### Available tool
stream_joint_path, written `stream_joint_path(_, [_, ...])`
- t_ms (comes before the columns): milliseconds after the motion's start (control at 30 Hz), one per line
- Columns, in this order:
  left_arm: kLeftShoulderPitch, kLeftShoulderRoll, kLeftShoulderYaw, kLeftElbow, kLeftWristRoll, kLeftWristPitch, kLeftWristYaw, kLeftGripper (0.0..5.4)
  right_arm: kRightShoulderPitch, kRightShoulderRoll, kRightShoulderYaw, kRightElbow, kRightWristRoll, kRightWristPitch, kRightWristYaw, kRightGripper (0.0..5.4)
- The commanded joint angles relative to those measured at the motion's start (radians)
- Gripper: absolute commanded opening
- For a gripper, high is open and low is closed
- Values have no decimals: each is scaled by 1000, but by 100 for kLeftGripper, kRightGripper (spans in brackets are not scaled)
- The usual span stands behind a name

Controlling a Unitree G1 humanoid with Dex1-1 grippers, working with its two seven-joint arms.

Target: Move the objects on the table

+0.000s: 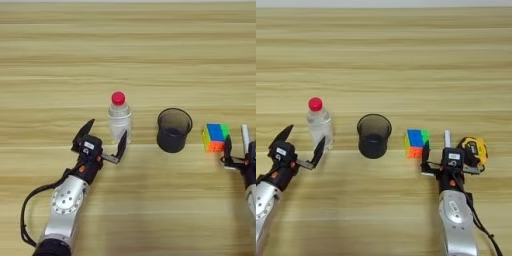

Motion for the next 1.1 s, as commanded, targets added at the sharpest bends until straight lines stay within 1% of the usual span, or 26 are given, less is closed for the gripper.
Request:
stream_joint_path(33, [-30, 2, 4, 34, 6, -5, 3, 540, -3, 7, 2, 4, -3, -4, -6, 538])
stream_joint_path(267, [-87, -16, 5, 102, -6, -6, -8, 540, 0, 5, -1, 4, -1, -6, -3, 538])
stream_joint_path(500, [-122, -24, 7, 148, -3, -15, -12, 540, 6, 6, -1, -1, -1, -5, -2, 538])
stream_joint_path(733, [-155, -32, 5, 171, -1, -16, -15, 540, 10, 8, 0, -6, -2, -5, -3, 538])
stream_joint_path(1100, [-238, -47, 20, 298, -7, -27, -23, 540, 12, 11, 2, -9, -3, -5, -6, 538])
